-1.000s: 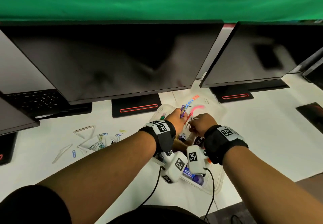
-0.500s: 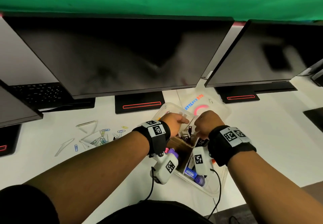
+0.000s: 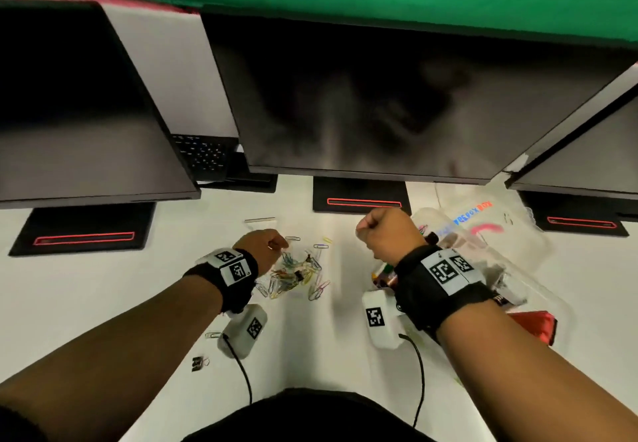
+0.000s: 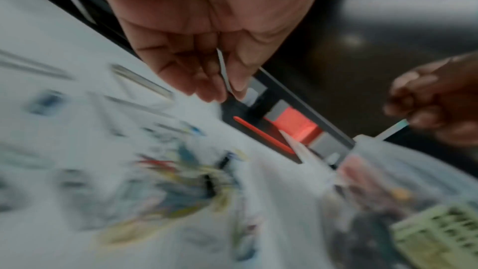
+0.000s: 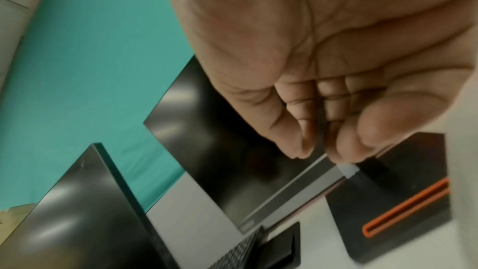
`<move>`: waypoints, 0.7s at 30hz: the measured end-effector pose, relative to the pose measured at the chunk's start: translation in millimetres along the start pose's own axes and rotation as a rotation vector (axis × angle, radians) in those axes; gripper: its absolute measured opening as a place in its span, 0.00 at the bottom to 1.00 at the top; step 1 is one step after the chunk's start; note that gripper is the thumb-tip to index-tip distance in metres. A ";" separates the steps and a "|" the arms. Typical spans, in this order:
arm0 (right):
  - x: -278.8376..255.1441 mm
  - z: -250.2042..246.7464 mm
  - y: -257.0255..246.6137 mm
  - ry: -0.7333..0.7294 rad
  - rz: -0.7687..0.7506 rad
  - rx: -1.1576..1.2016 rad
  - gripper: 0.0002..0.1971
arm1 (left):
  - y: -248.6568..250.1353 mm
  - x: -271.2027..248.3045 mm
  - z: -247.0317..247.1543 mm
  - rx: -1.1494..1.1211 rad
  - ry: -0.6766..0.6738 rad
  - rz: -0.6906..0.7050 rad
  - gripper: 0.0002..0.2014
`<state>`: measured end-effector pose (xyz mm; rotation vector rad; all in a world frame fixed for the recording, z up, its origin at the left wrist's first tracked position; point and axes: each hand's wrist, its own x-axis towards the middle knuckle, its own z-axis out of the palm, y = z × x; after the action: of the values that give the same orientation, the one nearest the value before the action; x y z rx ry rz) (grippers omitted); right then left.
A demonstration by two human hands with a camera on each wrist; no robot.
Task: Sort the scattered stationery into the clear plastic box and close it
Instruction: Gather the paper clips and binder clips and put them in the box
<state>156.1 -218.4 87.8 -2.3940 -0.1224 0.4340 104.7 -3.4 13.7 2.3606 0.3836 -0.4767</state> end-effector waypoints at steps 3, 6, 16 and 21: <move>10.0 39.6 -16.0 -0.114 -0.026 -0.069 0.06 | -45.2 -5.6 -12.3 0.124 0.019 -0.104 0.14; 23.8 80.1 -26.0 -0.201 -0.012 -0.262 0.13 | -71.6 -10.8 -19.7 0.180 0.001 -0.142 0.14; 42.6 151.8 -24.3 -0.173 -0.162 -0.427 0.20 | -101.4 4.3 -34.5 0.241 -0.053 -0.139 0.18; 55.0 174.3 -36.4 -0.349 -0.294 -0.643 0.28 | -100.2 23.1 -37.7 0.269 -0.022 -0.139 0.23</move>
<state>149.4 -71.4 -26.6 -2.8226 -0.8752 0.7544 94.5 97.6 -27.4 2.5953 0.5026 -0.6548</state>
